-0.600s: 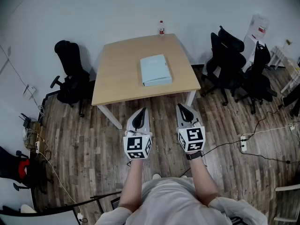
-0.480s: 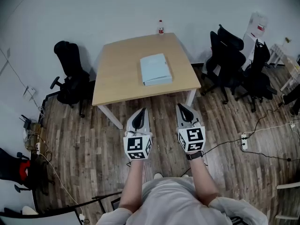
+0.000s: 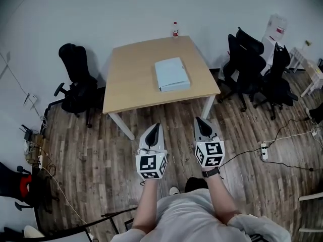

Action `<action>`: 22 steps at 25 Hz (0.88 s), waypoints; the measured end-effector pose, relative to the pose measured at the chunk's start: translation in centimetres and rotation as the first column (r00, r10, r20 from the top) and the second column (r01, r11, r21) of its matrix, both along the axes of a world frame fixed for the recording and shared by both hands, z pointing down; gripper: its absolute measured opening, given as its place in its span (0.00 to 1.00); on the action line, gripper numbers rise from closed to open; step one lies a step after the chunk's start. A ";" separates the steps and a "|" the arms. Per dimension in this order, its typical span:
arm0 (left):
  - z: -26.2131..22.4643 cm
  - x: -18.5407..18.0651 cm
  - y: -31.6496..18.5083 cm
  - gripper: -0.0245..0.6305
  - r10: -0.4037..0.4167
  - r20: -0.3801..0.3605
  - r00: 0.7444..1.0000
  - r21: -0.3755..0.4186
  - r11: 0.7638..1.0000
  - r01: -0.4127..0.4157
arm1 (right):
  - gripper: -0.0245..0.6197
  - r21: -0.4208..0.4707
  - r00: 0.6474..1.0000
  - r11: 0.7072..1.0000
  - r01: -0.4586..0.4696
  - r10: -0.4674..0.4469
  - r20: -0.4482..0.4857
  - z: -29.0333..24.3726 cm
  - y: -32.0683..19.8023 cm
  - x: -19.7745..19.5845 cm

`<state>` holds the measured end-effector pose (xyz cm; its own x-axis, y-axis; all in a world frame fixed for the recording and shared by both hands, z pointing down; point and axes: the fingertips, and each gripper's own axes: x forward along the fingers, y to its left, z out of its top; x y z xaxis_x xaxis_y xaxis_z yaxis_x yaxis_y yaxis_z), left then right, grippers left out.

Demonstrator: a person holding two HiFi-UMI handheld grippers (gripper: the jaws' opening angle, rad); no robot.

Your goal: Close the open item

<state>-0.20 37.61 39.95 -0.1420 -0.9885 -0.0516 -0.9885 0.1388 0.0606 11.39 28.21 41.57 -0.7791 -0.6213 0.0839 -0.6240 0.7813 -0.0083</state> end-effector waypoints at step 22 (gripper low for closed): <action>0.6 -9.9 -13.2 0.05 -0.069 -0.090 0.994 -0.026 0.997 0.067 | 0.06 -0.046 0.983 0.982 0.181 -0.179 0.036 0.2 -13.1 -12.8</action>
